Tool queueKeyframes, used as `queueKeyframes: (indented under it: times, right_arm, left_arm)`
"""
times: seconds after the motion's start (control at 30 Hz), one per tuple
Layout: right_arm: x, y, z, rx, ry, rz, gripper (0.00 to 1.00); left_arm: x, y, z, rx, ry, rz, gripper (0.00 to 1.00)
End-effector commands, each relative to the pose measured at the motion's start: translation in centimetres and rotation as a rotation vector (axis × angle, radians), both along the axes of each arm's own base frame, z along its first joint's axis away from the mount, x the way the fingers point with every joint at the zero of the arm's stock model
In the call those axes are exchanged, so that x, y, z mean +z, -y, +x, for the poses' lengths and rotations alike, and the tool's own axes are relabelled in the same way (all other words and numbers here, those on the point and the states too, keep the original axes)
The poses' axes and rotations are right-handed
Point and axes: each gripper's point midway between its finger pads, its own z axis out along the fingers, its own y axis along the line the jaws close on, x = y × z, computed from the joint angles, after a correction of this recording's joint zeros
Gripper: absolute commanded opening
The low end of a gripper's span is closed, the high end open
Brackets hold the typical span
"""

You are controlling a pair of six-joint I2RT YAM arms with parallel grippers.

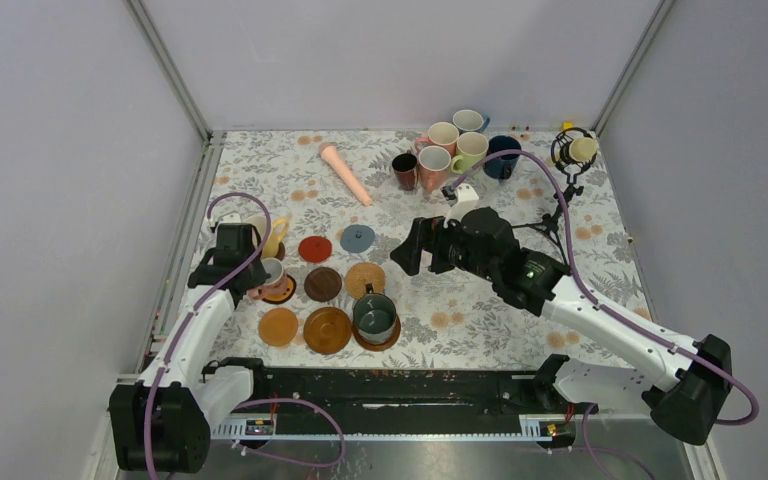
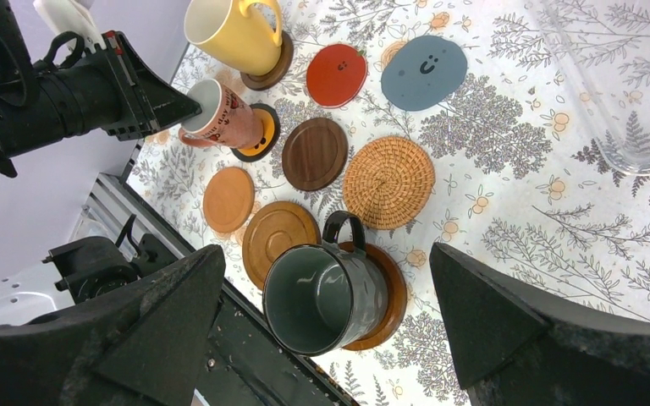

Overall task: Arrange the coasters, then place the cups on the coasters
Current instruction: Place the cup on the coaster.

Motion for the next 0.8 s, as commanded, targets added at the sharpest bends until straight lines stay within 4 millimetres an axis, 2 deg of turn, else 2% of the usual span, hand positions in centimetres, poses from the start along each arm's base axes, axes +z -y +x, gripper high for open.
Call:
queueKeyframes:
  times: [0.0, 0.13, 0.2, 0.33, 0.47, 0.7, 0.77]
  right_arm:
    - [2.1, 0.4, 0.3, -0.002, 0.061, 0.053, 0.99]
    - [2.5, 0.7, 0.2, -0.003, 0.076, 0.059, 1.0]
    - [2.6, 0.8, 0.1, -0.001, 0.082, 0.058, 0.99]
    - [2.6, 0.9, 0.2, -0.002, 0.088, 0.054, 1.0]
    - [2.4, 1.0, 0.3, -0.002, 0.085, 0.038, 0.99]
    - [0.9, 2.2, 1.6, -0.07, 0.054, -0.067, 0.99]
    - [1.0, 2.7, 2.5, -0.097, 0.062, -0.097, 0.99]
  left_arm:
    - [1.5, -0.3, 1.9, 0.03, 0.092, 0.001, 0.0]
    - [1.3, -0.5, 1.9, 0.037, 0.081, 0.007, 0.02]
    - [1.3, -0.3, 2.0, 0.025, 0.087, -0.001, 0.1]
    - [1.2, -0.2, 1.9, 0.018, 0.067, -0.003, 0.13]
    - [1.5, -0.3, 1.6, 0.029, 0.066, 0.002, 0.25]
    - [3.9, -0.6, 0.7, 0.063, 0.105, -0.005, 0.38]
    - [5.2, -0.5, 0.5, 0.067, 0.132, -0.013, 0.5]
